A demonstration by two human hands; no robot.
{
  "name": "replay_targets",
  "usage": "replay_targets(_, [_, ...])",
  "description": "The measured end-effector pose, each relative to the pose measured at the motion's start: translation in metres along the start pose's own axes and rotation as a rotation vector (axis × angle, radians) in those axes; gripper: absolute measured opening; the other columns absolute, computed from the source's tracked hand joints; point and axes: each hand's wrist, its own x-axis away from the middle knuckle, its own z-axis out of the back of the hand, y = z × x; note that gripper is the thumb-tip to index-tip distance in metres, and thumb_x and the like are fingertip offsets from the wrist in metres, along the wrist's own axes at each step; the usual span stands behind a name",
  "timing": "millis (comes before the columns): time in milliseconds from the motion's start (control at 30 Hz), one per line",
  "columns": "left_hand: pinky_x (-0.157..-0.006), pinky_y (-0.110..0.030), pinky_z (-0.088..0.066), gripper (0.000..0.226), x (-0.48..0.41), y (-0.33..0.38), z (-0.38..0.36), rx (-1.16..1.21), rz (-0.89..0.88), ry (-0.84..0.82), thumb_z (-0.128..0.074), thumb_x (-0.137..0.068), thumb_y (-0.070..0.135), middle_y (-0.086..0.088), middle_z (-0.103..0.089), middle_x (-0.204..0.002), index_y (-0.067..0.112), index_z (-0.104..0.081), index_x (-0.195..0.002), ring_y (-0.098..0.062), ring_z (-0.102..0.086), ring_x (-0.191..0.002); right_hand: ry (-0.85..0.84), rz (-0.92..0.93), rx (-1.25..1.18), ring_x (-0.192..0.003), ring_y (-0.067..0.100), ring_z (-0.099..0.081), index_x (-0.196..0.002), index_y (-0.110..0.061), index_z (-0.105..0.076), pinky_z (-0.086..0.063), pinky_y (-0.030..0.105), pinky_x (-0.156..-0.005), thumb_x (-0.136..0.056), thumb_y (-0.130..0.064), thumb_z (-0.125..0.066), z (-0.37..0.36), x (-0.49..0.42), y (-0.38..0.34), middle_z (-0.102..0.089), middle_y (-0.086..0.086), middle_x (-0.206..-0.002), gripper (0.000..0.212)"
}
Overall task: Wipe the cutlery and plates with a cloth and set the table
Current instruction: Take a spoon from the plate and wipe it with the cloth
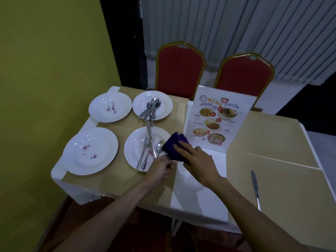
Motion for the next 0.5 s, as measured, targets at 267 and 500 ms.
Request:
replay_targets(267, [-0.069, -0.034, -0.042, 0.026, 0.04, 0.001, -0.035, -0.178, -0.281, 0.176, -0.041, -0.097, 0.037, 0.0, -0.061, -0.08, 0.033, -0.064, -0.084, -0.018, -0.056, -0.075, 0.222, 0.087, 0.194, -0.074, 0.029, -0.06, -0.137, -0.026, -0.057, -0.05, 0.036, -0.044, -0.07, -0.004, -0.084, 0.032, 0.019, -0.001, -0.059, -0.002, -0.139, 0.076])
replay_targets(500, [-0.048, -0.022, -0.025, 0.033, 0.063, 0.011, -0.047, -0.16, -0.221, 0.107, -0.04, -0.103, 0.028, 0.006, -0.044, -0.066, 0.02, -0.072, -0.1, -0.007, -0.031, -0.05, 0.321, -0.561, -0.239, -0.094, 0.025, -0.062, -0.137, -0.033, -0.051, -0.051, 0.036, -0.071, -0.093, -0.012, -0.05, 0.075, 0.013, 0.026, -0.068, 0.002, -0.116, 0.048])
